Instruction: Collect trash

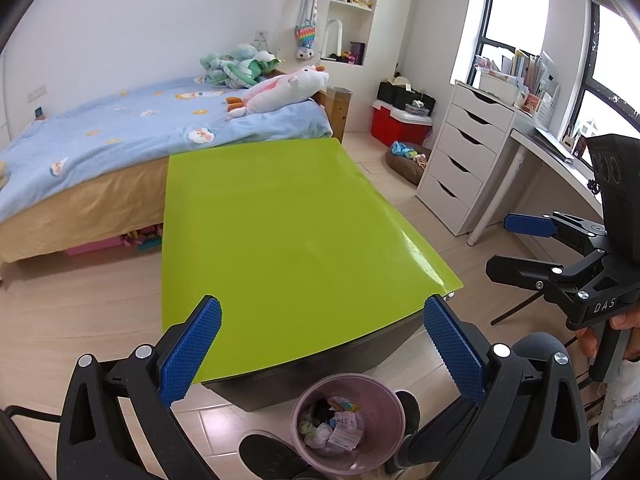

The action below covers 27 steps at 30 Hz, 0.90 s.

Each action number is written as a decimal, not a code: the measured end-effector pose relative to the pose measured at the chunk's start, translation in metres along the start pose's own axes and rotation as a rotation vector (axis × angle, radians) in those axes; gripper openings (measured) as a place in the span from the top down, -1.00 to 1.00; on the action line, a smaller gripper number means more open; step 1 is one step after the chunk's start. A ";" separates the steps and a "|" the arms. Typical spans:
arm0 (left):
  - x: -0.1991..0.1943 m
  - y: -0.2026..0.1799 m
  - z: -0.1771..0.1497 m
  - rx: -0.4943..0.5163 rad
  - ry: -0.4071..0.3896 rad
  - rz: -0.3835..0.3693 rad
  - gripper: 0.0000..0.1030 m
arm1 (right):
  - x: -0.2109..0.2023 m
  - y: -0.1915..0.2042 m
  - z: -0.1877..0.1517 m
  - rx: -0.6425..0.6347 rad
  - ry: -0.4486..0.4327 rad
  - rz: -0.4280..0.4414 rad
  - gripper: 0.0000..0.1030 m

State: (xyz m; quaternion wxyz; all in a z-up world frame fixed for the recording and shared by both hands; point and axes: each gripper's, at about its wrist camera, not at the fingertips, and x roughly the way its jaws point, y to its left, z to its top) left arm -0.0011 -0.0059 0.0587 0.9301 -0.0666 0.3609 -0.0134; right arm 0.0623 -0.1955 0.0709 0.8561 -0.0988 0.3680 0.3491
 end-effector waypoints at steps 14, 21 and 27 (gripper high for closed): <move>0.001 -0.003 -0.002 0.004 0.001 -0.003 -0.88 | 0.000 -0.001 -0.001 0.002 0.001 -0.001 -0.94; 0.001 -0.004 -0.003 0.004 0.002 -0.004 -0.88 | 0.001 -0.001 -0.003 0.002 0.003 -0.004 -0.94; 0.001 -0.004 -0.004 0.005 0.005 -0.002 -0.88 | 0.002 -0.003 -0.007 0.001 0.008 -0.010 -0.95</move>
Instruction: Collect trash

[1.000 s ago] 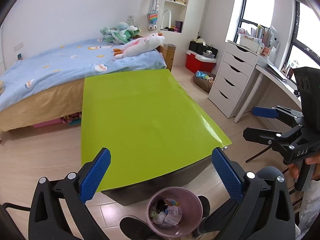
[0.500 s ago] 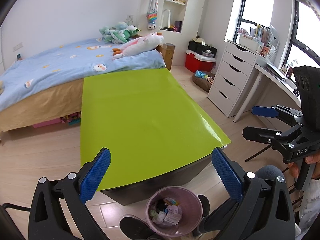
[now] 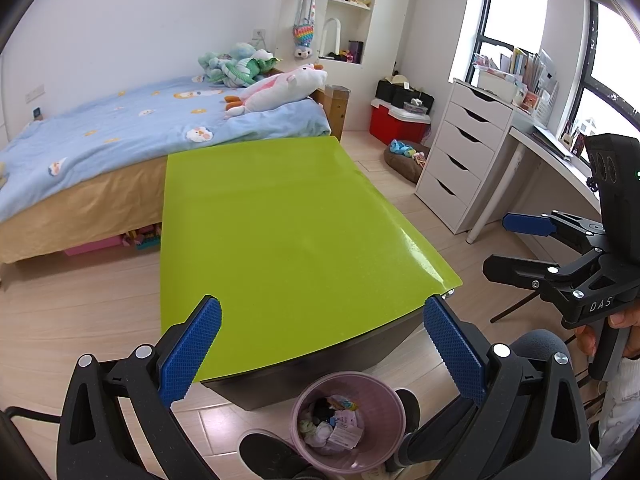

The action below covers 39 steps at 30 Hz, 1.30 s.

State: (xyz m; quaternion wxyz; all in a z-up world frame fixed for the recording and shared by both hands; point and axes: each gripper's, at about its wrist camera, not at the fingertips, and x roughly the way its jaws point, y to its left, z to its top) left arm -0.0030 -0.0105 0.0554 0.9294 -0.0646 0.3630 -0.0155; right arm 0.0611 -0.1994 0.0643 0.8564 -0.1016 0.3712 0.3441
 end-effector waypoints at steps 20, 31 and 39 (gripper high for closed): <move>0.002 0.000 -0.001 0.006 0.004 0.000 -0.88 | 0.001 0.000 0.002 -0.001 0.001 0.000 -0.94; 0.002 0.000 -0.001 0.006 0.004 0.001 -0.88 | 0.002 -0.002 0.001 0.001 0.011 -0.001 -0.94; 0.002 -0.001 -0.001 0.005 0.003 -0.001 -0.88 | 0.002 -0.002 0.002 0.001 0.010 -0.001 -0.95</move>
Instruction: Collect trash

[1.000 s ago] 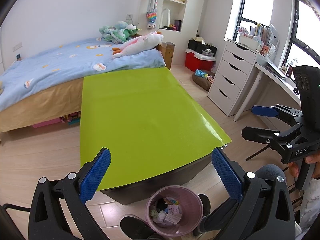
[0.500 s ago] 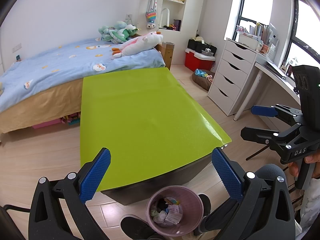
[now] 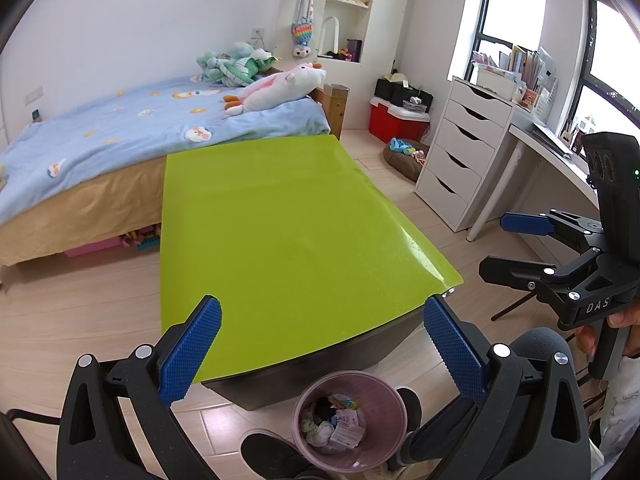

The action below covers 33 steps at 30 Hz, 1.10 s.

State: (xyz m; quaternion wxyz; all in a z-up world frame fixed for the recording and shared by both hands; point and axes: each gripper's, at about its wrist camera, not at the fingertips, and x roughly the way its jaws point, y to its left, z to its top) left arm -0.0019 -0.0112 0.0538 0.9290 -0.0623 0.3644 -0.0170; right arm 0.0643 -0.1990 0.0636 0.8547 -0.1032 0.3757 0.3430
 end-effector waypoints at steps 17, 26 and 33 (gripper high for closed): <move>-0.001 -0.006 0.003 0.043 -0.004 0.021 -0.88 | 0.000 -0.001 0.001 0.000 0.001 -0.001 -0.94; -0.002 -0.006 0.003 0.039 0.005 0.013 -0.88 | -0.001 0.000 0.000 -0.002 0.000 0.000 -0.94; -0.014 -0.008 0.002 0.041 0.010 0.019 -0.88 | -0.012 0.007 -0.010 -0.018 -0.001 -0.002 -0.94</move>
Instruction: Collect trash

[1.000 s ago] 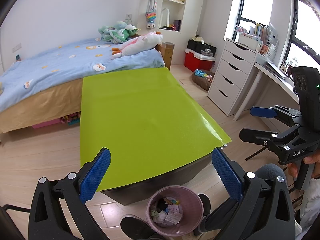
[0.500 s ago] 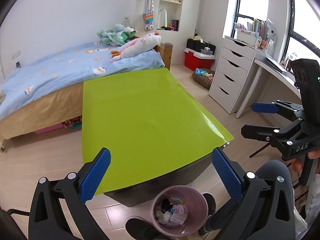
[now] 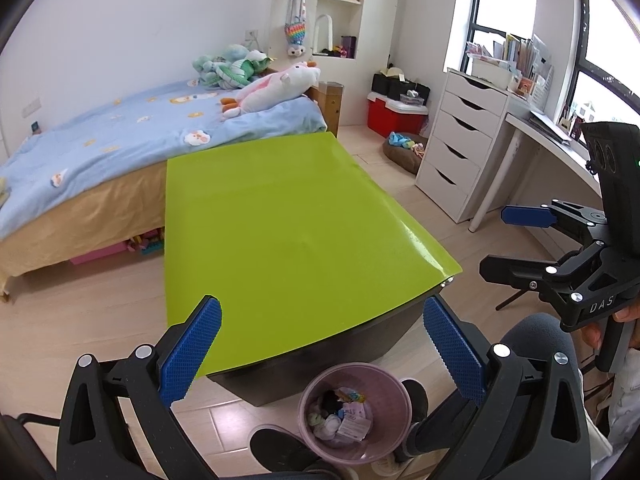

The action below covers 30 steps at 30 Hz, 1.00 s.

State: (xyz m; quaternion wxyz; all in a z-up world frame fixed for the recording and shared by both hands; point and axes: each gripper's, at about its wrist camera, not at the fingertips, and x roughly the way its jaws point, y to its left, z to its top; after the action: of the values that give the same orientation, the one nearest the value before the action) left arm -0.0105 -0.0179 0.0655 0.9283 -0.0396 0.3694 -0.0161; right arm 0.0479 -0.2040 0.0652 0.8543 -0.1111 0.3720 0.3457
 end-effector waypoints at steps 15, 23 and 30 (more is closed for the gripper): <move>-0.071 0.117 -0.068 -0.296 -0.006 0.326 -0.88 | -0.085 -0.102 -0.060 0.208 -0.075 -0.246 -0.94; -0.146 0.261 -0.172 -0.672 0.028 0.716 -0.88 | -0.163 -0.282 -0.166 0.588 -0.070 -0.614 -0.94; -0.197 0.341 -0.251 -0.971 0.062 0.921 -0.88 | -0.198 -0.398 -0.283 0.881 0.043 -0.873 -0.94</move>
State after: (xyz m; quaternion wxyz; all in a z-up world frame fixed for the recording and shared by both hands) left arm -0.3255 0.3184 -0.0105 0.7062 -0.2908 0.3402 0.5486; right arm 0.0614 -0.7243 -0.0185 0.8748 0.1033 0.4170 -0.2238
